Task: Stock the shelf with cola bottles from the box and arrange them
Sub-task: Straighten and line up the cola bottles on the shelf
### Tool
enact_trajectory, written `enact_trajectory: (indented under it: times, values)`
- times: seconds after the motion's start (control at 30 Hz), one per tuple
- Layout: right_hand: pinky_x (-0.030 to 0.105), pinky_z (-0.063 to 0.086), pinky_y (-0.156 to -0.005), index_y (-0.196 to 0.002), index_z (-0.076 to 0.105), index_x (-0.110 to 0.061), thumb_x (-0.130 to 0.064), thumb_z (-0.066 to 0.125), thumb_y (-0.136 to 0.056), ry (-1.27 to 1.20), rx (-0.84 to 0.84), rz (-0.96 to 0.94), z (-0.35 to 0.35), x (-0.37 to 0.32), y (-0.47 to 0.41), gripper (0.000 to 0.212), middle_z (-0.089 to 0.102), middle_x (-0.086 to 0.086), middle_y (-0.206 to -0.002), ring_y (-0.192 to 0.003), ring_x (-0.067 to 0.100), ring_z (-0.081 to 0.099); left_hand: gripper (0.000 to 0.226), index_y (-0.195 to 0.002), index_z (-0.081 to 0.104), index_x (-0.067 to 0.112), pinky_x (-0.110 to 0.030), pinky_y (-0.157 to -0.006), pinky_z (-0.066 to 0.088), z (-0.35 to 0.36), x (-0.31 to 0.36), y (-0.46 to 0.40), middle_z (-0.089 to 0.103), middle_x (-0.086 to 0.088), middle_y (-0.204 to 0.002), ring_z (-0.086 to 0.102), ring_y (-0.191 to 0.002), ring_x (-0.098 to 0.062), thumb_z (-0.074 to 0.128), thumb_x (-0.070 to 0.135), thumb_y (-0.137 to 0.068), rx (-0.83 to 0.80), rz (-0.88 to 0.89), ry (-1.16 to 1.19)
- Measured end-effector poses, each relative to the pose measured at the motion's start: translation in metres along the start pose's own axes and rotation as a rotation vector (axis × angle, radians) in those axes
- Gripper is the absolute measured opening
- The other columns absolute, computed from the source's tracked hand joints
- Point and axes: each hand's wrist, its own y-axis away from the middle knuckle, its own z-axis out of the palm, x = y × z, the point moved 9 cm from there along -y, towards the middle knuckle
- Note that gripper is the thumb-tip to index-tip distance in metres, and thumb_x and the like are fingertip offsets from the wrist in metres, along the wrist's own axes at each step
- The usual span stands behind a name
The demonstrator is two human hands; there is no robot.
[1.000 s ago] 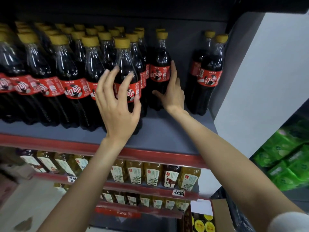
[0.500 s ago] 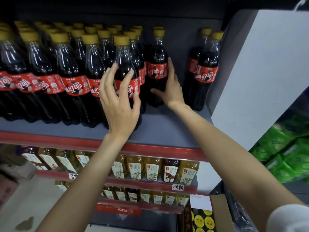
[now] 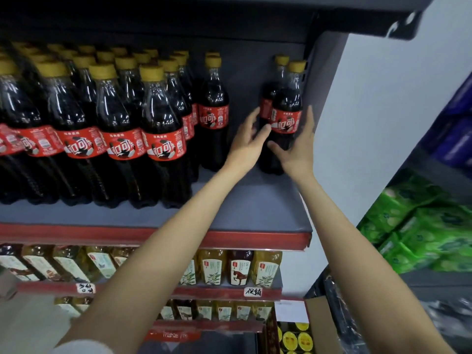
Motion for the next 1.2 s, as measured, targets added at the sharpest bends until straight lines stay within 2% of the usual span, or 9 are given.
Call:
enact_trajectory:
  times: [0.13, 0.23, 0.33, 0.5, 0.77, 0.87, 1.03, 1.1, 1.2]
  values:
    - [0.046, 0.044, -0.101, -0.152, 0.003, -0.031, -0.014, 0.072, -0.078, 0.076, -0.073, -0.012, 0.008, 0.004, -0.001, 0.102, 0.048, -0.004, -0.143, -0.127, 0.019, 0.051, 0.05, -0.148, 0.03, 0.018, -0.014, -0.107, 0.024, 0.019, -0.006, -0.009, 0.038, -0.003, -0.15, 0.036, -0.137, -0.014, 0.045, 0.026, -0.101, -0.067, -0.048, 0.034]
    - [0.046, 0.048, -0.098, -0.149, 0.007, -0.038, -0.019, 0.07, -0.077, -0.042, -0.124, -0.048, 0.014, -0.006, 0.013, 0.097, 0.053, -0.008, -0.139, -0.121, 0.013, 0.057, 0.056, -0.149, 0.027, 0.025, -0.037, -0.113, 0.033, 0.007, -0.011, 0.008, 0.037, -0.004, -0.149, 0.042, -0.133, -0.019, 0.049, 0.031, -0.098, -0.019, 0.038, -0.105]
    - [0.039, 0.051, -0.093, -0.15, 0.01, -0.032, -0.018, 0.072, -0.078, -0.068, -0.189, -0.131, 0.029, -0.028, 0.03, 0.096, 0.06, -0.001, -0.13, -0.113, 0.014, 0.06, 0.061, -0.15, 0.023, 0.022, -0.032, -0.107, 0.039, -0.024, -0.008, 0.038, 0.037, -0.007, -0.149, 0.046, -0.129, -0.021, 0.051, 0.02, -0.096, 0.116, 0.168, -0.364]
    - [0.031, 0.052, -0.084, -0.151, 0.011, -0.024, -0.023, 0.078, -0.073, -0.107, -0.254, -0.228, 0.058, -0.054, 0.046, 0.103, 0.059, 0.004, -0.131, -0.109, 0.018, 0.06, 0.058, -0.15, 0.024, 0.014, -0.04, -0.106, 0.041, -0.06, 0.0, 0.071, 0.033, -0.006, -0.151, 0.044, -0.132, -0.024, 0.047, 0.011, -0.096, 0.192, 0.262, -0.528]
    - [0.026, 0.043, -0.062, -0.149, 0.01, -0.038, -0.029, 0.074, -0.074, -0.112, -0.267, -0.194, 0.091, -0.063, 0.05, 0.098, 0.062, -0.001, -0.099, -0.063, 0.006, 0.05, 0.055, -0.15, 0.022, 0.013, -0.026, -0.107, 0.029, -0.079, -0.003, 0.082, 0.019, -0.004, -0.158, 0.029, -0.14, -0.016, 0.043, 0.018, -0.1, 0.219, 0.174, -0.544]
    - [0.036, 0.053, -0.072, -0.146, 0.009, -0.044, -0.039, 0.066, -0.073, -0.104, -0.26, -0.19, 0.099, -0.069, 0.051, 0.093, 0.063, -0.002, -0.114, -0.079, 0.016, 0.062, 0.056, -0.152, 0.016, 0.018, -0.011, -0.1, 0.018, -0.079, -0.012, 0.078, 0.009, 0.002, -0.161, 0.02, -0.142, -0.011, 0.039, 0.025, -0.102, 0.207, 0.063, -0.46]
    - [0.038, 0.05, -0.094, -0.151, 0.009, -0.031, -0.028, 0.073, -0.079, -0.139, -0.378, -0.252, 0.098, -0.072, 0.05, 0.097, 0.042, 0.0, -0.148, -0.118, 0.02, 0.057, 0.059, -0.152, 0.012, 0.019, -0.028, -0.111, 0.023, -0.074, -0.015, 0.078, 0.004, 0.001, -0.161, 0.017, -0.146, -0.016, 0.04, 0.027, -0.102, 0.201, 0.067, -0.399]
    - [0.026, 0.044, -0.103, -0.15, 0.018, -0.026, -0.02, 0.074, -0.082, -0.179, -0.447, -0.263, 0.087, -0.069, 0.045, 0.089, 0.042, 0.003, -0.147, -0.126, 0.016, 0.049, 0.057, -0.151, 0.017, 0.019, -0.03, -0.111, 0.025, -0.073, -0.013, 0.082, 0.009, -0.002, -0.16, 0.018, -0.145, -0.017, 0.042, 0.018, -0.1, 0.221, 0.133, -0.399]
    - [0.014, 0.047, -0.087, -0.138, 0.041, -0.025, -0.011, 0.066, -0.086, -0.17, -0.292, -0.213, 0.051, -0.054, 0.03, 0.059, 0.056, 0.004, -0.122, -0.108, 0.013, 0.056, 0.063, -0.149, 0.025, 0.017, -0.026, -0.111, 0.029, -0.073, -0.008, 0.088, 0.018, -0.007, -0.156, 0.023, -0.143, -0.02, 0.047, -0.001, -0.093, 0.274, 0.282, -0.504]
